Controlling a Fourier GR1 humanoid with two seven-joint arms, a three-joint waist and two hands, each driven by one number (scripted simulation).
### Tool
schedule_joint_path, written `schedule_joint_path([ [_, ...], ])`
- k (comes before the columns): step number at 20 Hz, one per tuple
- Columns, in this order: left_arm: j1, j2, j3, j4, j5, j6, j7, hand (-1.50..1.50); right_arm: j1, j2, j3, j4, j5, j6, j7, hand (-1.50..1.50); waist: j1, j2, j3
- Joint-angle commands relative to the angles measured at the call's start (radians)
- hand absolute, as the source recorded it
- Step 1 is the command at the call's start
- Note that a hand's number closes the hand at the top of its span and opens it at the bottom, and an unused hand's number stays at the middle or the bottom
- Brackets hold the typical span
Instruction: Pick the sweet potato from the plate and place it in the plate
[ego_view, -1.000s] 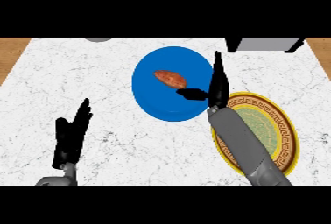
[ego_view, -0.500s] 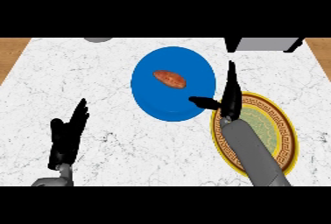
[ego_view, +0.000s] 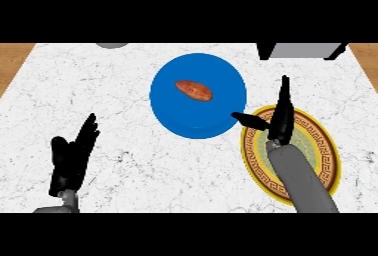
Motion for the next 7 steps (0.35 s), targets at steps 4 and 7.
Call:
schedule_joint_path([
  [4, -0.081, -0.017, 0.03, 0.096, -0.014, 0.02, -0.01, 0.0, 0.051, -0.009, -0.032, -0.051, 0.062, 0.009, 0.035, -1.5, -0.001, 0.001, 0.0],
  [7, -0.11, -0.002, 0.046, 0.091, -0.007, 0.013, -0.001, 0.0, 0.138, -0.019, -0.032, -0.067, 0.063, -0.001, 0.009, -1.5, -0.005, 0.0, 0.0],
])
